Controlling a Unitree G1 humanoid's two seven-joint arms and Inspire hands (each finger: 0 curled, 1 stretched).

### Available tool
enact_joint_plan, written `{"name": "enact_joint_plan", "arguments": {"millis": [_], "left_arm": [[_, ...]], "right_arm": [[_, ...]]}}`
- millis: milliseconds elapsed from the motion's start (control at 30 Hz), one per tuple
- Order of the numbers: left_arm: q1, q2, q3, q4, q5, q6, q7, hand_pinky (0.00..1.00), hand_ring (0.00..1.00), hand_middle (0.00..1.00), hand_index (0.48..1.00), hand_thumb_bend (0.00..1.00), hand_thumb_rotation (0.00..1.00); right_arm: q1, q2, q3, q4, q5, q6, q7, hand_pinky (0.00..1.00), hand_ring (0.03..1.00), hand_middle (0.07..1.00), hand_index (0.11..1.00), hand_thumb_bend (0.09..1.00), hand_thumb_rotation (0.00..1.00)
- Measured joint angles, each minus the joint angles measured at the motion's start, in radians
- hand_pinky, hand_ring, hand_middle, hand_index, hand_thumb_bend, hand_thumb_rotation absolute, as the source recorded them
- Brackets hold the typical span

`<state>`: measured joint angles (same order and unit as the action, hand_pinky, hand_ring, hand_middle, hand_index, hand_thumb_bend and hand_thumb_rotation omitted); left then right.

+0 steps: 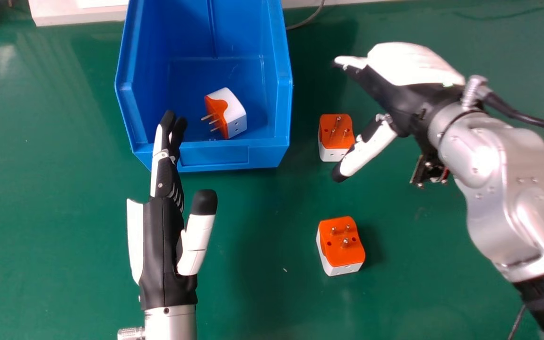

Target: Pick all objects and put in blue box

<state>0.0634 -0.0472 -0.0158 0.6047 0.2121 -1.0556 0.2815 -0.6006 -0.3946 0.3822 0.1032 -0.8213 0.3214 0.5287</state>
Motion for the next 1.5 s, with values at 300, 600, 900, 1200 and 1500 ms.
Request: {"name": "enact_joint_plan", "arguments": {"millis": [300,600,900,1200,1500], "left_arm": [[-0.009,0.000,0.003,0.003,0.003,-0.001,0.001,0.99,0.96,0.95,0.947,0.91,0.94],[-0.011,-0.001,0.005,0.004,0.003,-0.004,0.003,0.99,0.95,0.95,0.945,0.90,0.94],[-0.014,-0.001,0.012,0.014,0.004,-0.007,0.005,0.99,0.95,0.95,0.944,0.90,0.94],[-0.022,-0.002,0.014,0.030,0.004,-0.022,0.006,0.98,0.95,0.94,0.942,0.90,0.94],[-0.023,-0.002,0.015,0.033,0.003,-0.023,0.003,0.98,0.95,0.94,0.941,0.90,0.94]], "right_arm": [[-0.144,0.072,0.072,0.357,0.029,-0.123,-0.112,0.80,0.907,0.936,0.896,0.976,0.23],[-0.261,0.116,0.140,0.584,0.027,-0.208,-0.199,0.81,0.923,0.944,0.883,0.964,0.24],[-0.326,0.137,0.168,0.743,0.028,-0.272,-0.260,0.83,0.946,0.957,0.878,0.972,0.24],[-0.366,0.146,0.186,0.826,0.028,-0.296,-0.300,0.82,0.941,0.956,0.860,0.978,0.21],[-0.370,0.155,0.215,0.904,0.027,-0.316,-0.318,0.78,0.917,0.938,0.825,0.967,0.19]]}}
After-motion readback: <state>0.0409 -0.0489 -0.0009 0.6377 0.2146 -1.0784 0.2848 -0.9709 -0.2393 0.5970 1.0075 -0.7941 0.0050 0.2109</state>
